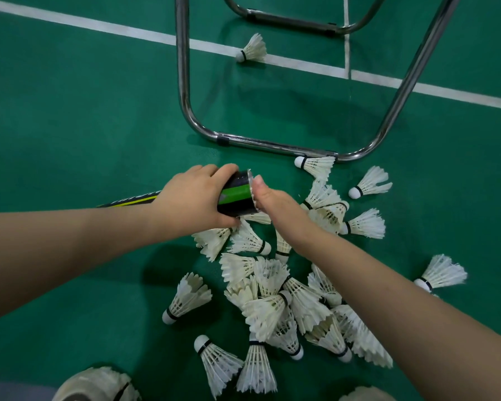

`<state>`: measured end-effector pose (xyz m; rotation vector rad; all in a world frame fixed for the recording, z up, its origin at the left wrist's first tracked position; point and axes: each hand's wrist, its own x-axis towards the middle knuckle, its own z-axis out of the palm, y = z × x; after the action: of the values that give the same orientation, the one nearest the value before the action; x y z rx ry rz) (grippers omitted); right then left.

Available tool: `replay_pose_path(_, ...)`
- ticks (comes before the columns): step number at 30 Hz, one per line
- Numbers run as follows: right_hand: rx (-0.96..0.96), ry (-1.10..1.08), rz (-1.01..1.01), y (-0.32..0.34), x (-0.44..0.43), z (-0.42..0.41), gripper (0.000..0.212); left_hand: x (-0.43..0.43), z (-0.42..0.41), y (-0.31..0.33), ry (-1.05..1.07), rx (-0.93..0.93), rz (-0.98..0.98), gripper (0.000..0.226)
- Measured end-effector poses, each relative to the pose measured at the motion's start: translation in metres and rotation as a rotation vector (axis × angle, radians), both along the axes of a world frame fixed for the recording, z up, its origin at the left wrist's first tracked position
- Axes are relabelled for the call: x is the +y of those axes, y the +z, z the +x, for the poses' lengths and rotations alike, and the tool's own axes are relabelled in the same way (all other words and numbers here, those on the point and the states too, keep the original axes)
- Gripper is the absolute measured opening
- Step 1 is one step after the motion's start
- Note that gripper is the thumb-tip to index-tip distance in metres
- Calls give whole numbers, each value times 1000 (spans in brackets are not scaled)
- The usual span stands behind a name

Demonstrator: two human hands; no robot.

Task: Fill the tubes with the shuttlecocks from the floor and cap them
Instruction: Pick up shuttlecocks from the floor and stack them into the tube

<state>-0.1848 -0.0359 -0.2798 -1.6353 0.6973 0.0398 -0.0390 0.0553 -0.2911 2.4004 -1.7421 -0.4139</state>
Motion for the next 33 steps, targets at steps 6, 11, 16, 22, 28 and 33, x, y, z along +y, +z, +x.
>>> replay_pose_path(6,57,170,211,-13,-2,16,60,5,-5,-3,-46,17,-14,83)
replay_pose_path(11,76,68,140,-12,-11,18,60,-6,-7,-2,-47,21,2,85)
replay_pose_path(16,-113,-573,-112,-11,-57,0,32,-49,-11,7,0,59,-24,85)
replay_pose_path(22,487,-462,-570,-58,-121,-50,40,-63,-25,0,-15,25,46,87)
replay_pose_path(28,729,-287,-522,-80,-118,-52,57,-63,-27,-4,-16,15,93,86)
replay_pose_path(33,365,-524,-418,-78,-113,-46,31,-60,-28,-7,3,22,117,83)
